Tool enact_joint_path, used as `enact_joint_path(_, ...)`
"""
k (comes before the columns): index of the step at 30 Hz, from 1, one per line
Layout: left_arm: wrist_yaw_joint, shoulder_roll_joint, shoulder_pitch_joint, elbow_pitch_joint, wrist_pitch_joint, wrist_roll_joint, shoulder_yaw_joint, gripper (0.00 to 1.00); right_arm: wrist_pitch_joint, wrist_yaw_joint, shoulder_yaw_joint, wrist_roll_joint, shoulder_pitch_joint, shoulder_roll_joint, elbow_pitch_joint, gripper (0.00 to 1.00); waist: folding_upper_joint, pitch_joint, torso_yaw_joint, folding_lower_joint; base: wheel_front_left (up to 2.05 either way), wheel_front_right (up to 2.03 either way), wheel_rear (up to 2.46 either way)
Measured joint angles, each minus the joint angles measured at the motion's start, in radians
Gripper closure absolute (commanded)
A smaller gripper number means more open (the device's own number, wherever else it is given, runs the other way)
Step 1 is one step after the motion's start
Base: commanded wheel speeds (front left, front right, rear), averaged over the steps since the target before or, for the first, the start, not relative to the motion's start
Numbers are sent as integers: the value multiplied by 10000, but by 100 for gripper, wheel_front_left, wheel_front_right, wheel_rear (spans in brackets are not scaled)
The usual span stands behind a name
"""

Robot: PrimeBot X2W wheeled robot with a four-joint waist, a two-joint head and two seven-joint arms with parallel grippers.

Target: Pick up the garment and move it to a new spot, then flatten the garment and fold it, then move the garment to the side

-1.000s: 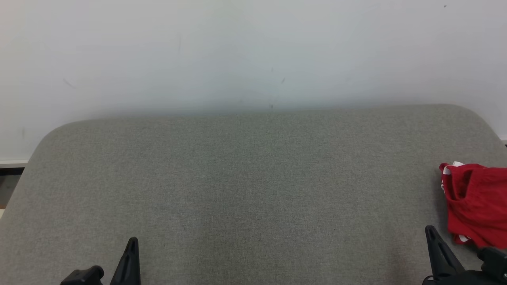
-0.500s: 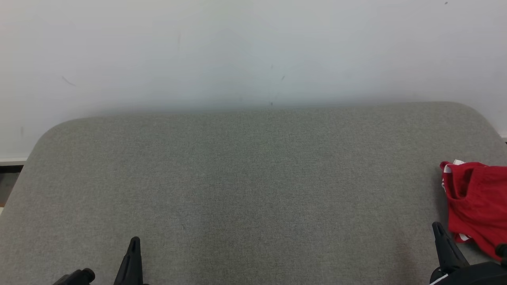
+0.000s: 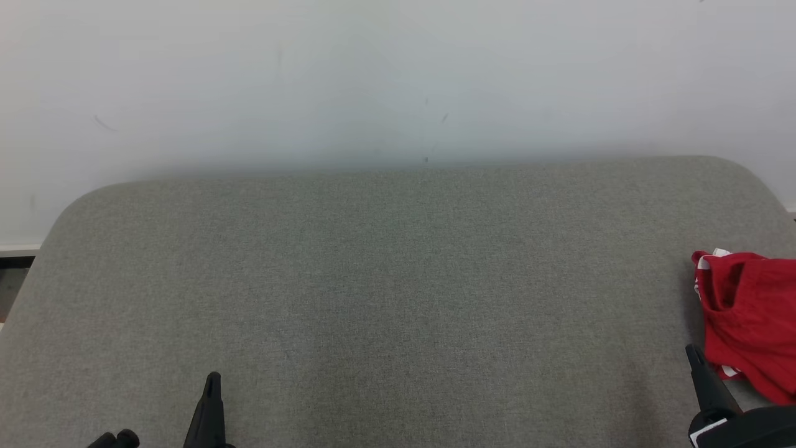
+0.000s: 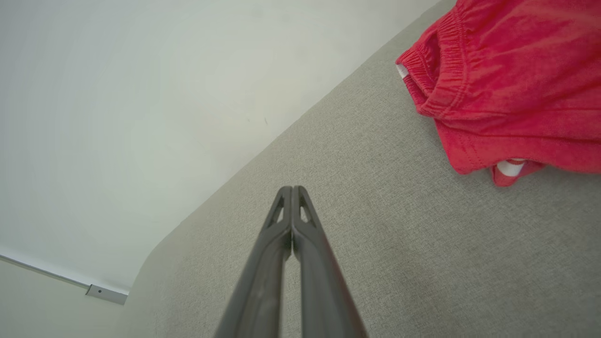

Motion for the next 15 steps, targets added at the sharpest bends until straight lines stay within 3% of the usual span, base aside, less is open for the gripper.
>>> enact_joint_path(15, -424, -261, 162, -314, 71, -1615, 253, 100, 677, 0, -364, 1833, -263, -6, 211, 100, 0, 94, -9, 0, 0, 0, 0)
